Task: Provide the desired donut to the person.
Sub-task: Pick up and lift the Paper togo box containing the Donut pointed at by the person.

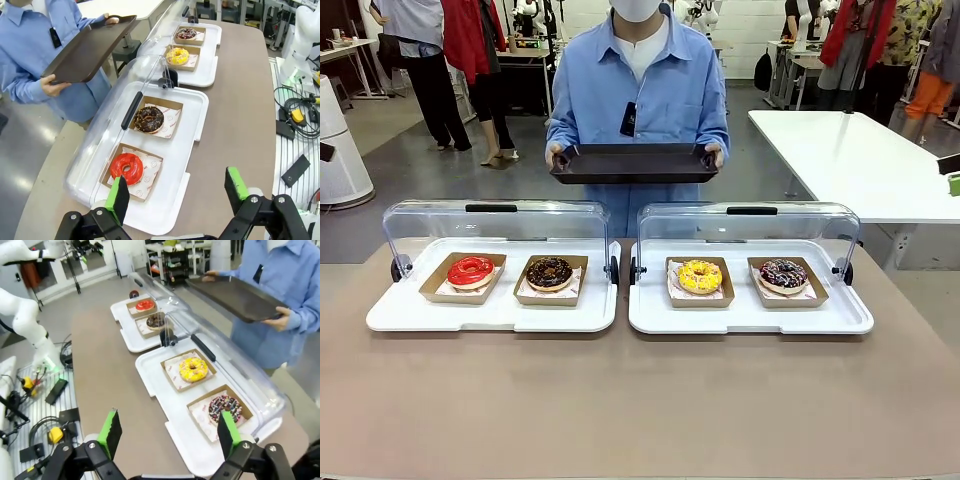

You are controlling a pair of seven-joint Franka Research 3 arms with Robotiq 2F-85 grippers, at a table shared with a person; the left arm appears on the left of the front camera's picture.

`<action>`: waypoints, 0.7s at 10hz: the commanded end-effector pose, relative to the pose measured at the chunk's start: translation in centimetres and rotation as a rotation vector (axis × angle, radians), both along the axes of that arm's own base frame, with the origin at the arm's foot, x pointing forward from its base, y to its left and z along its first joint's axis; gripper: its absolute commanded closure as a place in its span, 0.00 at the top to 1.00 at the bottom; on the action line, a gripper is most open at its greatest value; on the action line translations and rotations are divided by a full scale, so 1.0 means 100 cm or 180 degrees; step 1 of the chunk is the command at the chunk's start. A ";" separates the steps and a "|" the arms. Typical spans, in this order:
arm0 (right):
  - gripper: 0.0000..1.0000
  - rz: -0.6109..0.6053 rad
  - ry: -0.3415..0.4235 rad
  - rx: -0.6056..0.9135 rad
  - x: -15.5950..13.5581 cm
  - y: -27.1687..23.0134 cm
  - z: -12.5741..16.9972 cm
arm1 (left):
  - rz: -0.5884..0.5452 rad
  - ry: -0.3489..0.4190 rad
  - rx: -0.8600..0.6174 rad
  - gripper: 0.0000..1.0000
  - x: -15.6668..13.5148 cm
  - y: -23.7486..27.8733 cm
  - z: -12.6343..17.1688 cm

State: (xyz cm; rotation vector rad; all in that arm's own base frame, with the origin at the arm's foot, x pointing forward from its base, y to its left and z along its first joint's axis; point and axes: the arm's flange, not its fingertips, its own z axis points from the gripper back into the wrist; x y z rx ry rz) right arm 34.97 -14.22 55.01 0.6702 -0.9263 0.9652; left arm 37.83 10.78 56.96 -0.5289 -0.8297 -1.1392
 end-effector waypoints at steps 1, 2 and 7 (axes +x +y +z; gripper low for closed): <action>1.00 0.0009 -0.0063 -0.0073 -0.004 0.001 0.007 | -0.0074 -0.0105 0.0118 1.00 -0.011 0.002 -0.001; 1.00 -0.0003 -0.0066 -0.0107 -0.004 0.005 0.008 | -0.0109 -0.0134 0.0185 1.00 -0.013 0.000 -0.001; 1.00 -0.0009 -0.0010 -0.0040 -0.002 -0.001 0.005 | -0.0004 -0.0024 0.0023 1.00 -0.003 0.001 0.002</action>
